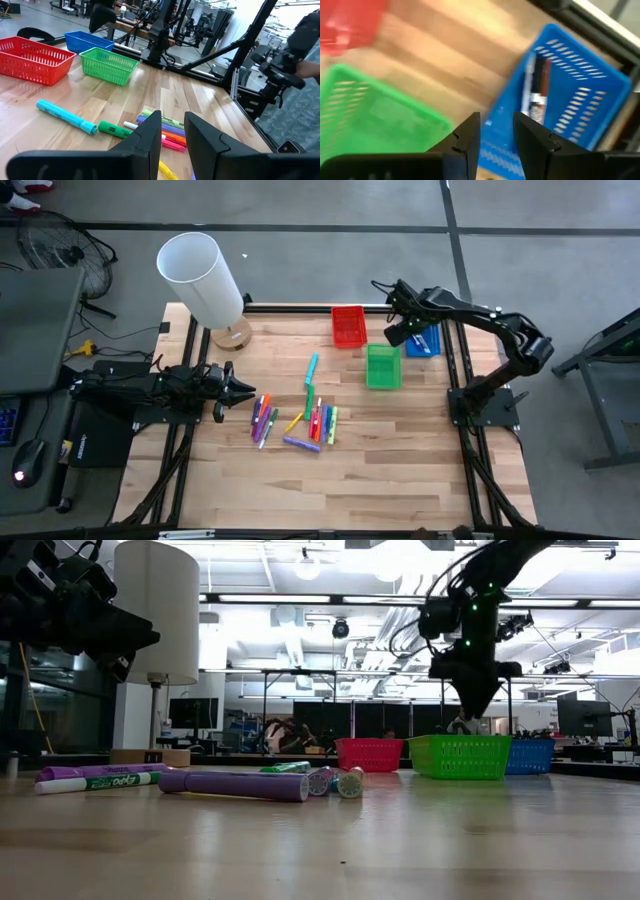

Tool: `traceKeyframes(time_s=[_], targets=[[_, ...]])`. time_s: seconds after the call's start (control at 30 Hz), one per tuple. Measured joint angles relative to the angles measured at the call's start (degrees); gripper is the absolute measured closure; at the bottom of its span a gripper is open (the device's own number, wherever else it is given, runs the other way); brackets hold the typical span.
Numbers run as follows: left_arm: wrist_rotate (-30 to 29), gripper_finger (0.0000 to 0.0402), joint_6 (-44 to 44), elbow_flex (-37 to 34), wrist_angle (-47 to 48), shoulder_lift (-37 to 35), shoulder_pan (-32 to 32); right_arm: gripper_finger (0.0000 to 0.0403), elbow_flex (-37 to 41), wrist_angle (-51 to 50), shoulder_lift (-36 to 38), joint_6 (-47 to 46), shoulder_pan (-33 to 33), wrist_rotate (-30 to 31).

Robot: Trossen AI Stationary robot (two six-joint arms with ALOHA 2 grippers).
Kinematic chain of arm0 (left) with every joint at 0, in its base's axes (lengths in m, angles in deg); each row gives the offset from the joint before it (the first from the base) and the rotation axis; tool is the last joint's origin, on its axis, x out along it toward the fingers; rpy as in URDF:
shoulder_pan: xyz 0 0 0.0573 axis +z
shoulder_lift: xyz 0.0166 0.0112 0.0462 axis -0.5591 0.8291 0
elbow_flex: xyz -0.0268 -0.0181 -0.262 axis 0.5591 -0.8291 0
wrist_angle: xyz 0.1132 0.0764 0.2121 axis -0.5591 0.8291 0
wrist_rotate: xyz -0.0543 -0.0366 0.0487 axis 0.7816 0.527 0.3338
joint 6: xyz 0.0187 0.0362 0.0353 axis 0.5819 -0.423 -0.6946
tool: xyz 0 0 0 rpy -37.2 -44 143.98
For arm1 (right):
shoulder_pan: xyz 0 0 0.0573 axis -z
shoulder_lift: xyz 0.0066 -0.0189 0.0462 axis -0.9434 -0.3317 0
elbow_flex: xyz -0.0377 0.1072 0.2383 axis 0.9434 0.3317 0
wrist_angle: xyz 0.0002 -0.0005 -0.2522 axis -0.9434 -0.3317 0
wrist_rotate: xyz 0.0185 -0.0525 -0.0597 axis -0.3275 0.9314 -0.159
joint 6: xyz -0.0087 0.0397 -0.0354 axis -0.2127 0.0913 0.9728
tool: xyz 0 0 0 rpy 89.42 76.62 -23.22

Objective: Pick & Place Markers
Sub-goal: Put the light green highlighter in the red bin

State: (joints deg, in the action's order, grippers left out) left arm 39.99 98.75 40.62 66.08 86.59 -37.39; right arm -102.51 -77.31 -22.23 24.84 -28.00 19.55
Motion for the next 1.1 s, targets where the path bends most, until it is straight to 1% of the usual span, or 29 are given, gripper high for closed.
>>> traceKeyframes(time_s=[0.13, 0.4, 0.77, 0.97, 1.1], targets=[[0.0, 0.0318, 0.0, 0.02, 0.02, -0.02, 0.0, 0.0299, 0.0, 0.01, 0.27, -2.46, -4.11, -1.99], [0.0, 0.0318, 0.02, 0.0, 0.02, -0.02, 0.0, 0.03, 0.0, 0.9, 0.27, -6.4, -13.9, -2.31], [0.0, 0.0318, 0.02, 0.02, 0.02, -0.02, 0.0, 0.03, 0.0, 6.59, 0.27, -14.37, -27.33, -2.86], [0.0, 0.0318, 0.02, 0.02, 0.0, -0.02, 0.0, 0.03, 0.0, 11.71, 0.27, -14.35, -34.09, -2.6], [0.0, 0.0318, 0.02, 0.0, 0.0, -0.02, 0.0, 0.03, 0.0, 13.94, 0.27, -9.8, -38.84, -2.26]])
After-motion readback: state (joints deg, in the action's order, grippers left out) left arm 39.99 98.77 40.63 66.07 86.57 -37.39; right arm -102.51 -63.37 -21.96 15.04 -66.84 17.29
